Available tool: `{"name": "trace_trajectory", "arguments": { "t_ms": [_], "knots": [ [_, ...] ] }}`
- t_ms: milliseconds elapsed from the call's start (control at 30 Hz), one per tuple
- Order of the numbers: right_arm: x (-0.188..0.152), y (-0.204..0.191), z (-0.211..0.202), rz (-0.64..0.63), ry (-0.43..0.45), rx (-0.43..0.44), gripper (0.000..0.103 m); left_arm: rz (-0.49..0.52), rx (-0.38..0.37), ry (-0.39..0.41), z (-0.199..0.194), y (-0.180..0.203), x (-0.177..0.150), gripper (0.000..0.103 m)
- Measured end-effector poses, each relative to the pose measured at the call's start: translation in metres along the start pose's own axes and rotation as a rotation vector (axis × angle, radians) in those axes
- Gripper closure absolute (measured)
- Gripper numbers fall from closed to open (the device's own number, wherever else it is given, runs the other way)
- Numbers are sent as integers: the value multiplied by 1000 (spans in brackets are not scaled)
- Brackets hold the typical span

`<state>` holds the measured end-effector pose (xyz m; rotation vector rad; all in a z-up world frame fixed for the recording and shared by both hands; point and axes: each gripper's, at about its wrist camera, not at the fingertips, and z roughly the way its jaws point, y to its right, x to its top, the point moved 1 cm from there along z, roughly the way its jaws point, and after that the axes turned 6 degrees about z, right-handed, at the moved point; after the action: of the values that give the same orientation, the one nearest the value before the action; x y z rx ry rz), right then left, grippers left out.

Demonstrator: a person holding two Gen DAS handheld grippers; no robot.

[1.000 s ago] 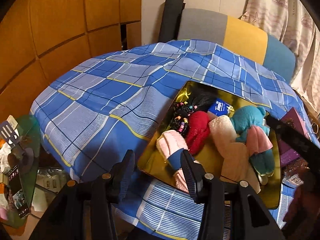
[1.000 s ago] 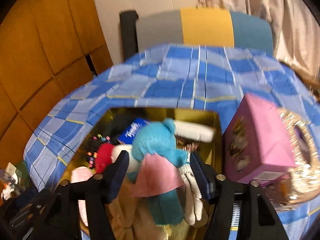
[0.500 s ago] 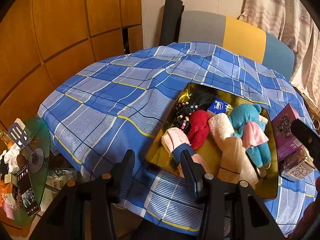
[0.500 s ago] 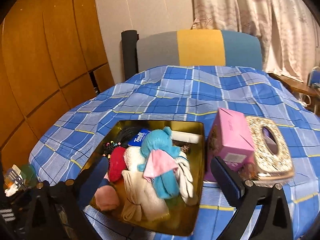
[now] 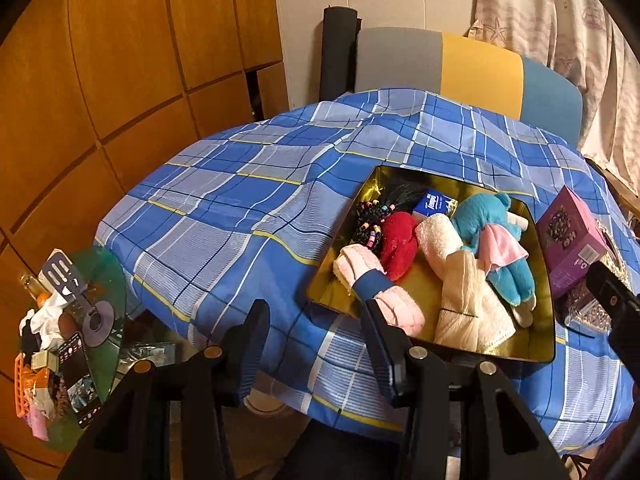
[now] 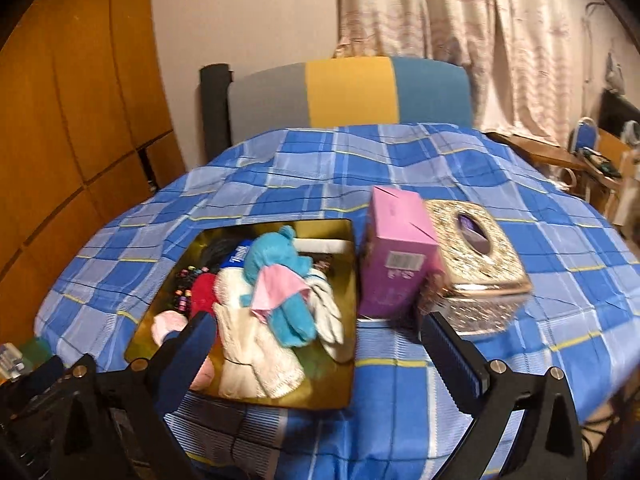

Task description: Organize soft objects

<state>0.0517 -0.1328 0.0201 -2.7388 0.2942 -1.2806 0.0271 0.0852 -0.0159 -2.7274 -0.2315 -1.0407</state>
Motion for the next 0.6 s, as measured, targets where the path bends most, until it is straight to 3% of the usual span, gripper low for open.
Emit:
{"name": "trace_trajectory", "arguments": {
  "t_ms": [100,367,600],
  "knots": [
    [-5,-2,-3,-24,-14,-59,0,9,-19,-15,-4,0,-2,55],
    [-14,-6,-18,-88,-5,-92,0,12,-32,13,-21,-1,-5,55],
    [-13,-1,-26,-57,5,-62,0,20,-45,11,-25,1,-5,55]
  ]
}}
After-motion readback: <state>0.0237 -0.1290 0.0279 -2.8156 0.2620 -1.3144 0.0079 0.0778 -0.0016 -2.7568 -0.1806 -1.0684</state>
